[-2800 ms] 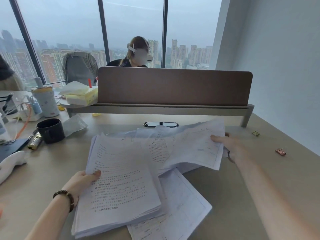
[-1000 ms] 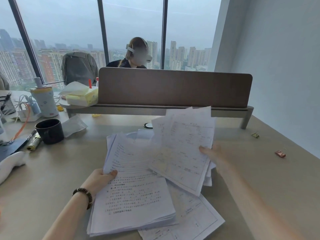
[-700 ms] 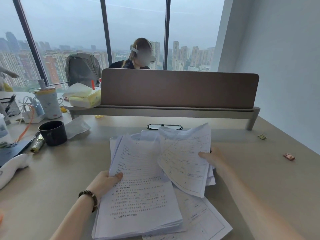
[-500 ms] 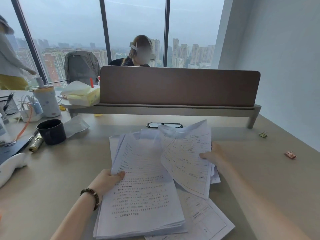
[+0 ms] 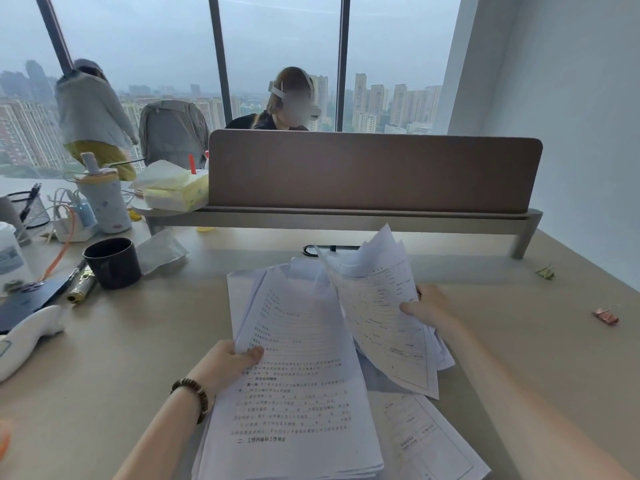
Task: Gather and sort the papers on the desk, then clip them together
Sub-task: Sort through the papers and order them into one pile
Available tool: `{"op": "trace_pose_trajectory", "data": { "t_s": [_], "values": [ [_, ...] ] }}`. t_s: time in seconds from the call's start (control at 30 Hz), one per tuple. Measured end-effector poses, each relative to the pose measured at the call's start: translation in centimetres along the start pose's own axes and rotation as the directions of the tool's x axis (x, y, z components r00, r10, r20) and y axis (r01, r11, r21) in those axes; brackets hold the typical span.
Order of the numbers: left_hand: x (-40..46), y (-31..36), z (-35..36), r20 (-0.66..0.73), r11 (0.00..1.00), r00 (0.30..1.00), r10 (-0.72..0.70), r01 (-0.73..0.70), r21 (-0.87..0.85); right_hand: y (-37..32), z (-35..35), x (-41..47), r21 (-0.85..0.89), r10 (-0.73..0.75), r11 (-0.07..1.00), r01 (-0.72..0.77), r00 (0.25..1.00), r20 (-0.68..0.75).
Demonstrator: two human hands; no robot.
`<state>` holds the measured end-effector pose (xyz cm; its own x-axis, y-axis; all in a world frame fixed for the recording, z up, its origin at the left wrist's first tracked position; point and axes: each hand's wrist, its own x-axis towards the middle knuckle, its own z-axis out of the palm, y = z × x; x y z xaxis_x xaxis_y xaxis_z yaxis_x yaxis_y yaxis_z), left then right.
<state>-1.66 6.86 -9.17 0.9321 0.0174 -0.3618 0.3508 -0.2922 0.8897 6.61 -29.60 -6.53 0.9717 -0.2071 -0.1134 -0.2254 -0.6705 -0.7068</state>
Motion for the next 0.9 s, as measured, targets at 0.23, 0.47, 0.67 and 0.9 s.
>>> {"op": "trace_pose_trajectory", "data": {
  "t_s": [0.23,0.47,0.67,0.9],
  "values": [
    [0.2,0.0,0.0,0.004,1.000,1.000,-0.003,0.003,-0.010,-0.4,0.4,0.6,-0.090,-0.013,0.996,0.010,0.999,-0.036],
    [-0.1,0.2,0.4,-0.007,1.000,1.000,0.000,0.000,-0.010,-1.0,-1.3,-0.7,0.392,0.091,0.912,-0.122,0.991,0.097],
    [-0.2,0.7,1.6,-0.045,1.000,0.999,0.000,0.000,0.005,-3.8,-4.4,-4.1,0.491,-0.051,0.871,0.025,0.998,0.039],
    [-1.5,2.2,2.8,-0.064,0.996,0.998,0.005,0.001,0.094,-8.6,-10.0,-9.3,0.369,-0.329,0.856,0.361,0.932,-0.151]
  ]
}}
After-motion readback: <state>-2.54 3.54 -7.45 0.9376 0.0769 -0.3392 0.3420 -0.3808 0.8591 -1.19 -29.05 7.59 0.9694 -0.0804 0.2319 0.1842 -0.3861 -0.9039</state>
